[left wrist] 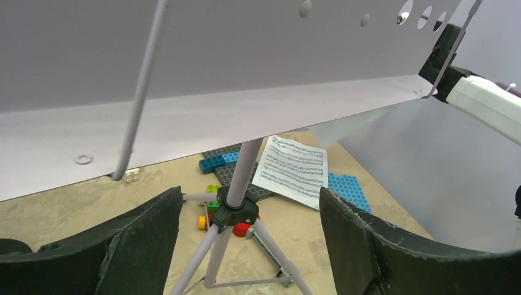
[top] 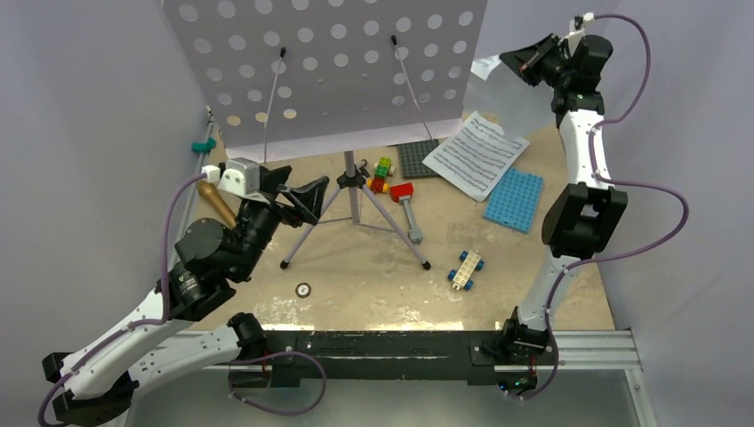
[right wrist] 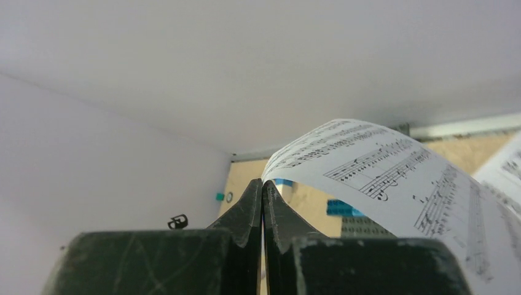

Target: Pack up the instrument practice props

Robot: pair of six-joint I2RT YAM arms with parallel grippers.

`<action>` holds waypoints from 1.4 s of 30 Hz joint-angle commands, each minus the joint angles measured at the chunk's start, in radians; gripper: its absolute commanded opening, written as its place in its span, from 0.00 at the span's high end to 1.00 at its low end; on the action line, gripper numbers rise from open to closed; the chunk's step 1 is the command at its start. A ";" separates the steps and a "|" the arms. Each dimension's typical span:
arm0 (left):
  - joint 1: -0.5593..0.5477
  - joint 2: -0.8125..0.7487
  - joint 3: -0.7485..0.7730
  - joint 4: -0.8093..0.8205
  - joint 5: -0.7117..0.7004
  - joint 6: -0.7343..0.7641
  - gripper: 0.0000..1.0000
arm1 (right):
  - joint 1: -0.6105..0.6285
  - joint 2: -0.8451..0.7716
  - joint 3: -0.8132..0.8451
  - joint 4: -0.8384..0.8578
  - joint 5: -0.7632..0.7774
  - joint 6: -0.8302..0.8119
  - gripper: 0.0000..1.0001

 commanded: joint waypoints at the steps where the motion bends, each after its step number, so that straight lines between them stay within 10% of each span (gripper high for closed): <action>1: 0.000 0.032 0.028 0.058 -0.001 0.049 0.15 | 0.020 0.044 0.139 0.104 -0.073 0.078 1.00; 20: -0.002 -0.022 -0.034 -0.071 0.047 -0.179 0.15 | 0.025 -0.072 -0.685 0.228 0.013 -0.080 1.00; 42: -0.002 -0.109 -0.118 -0.126 0.060 -0.266 0.15 | -0.002 -0.086 -0.680 -0.161 0.234 -0.240 1.00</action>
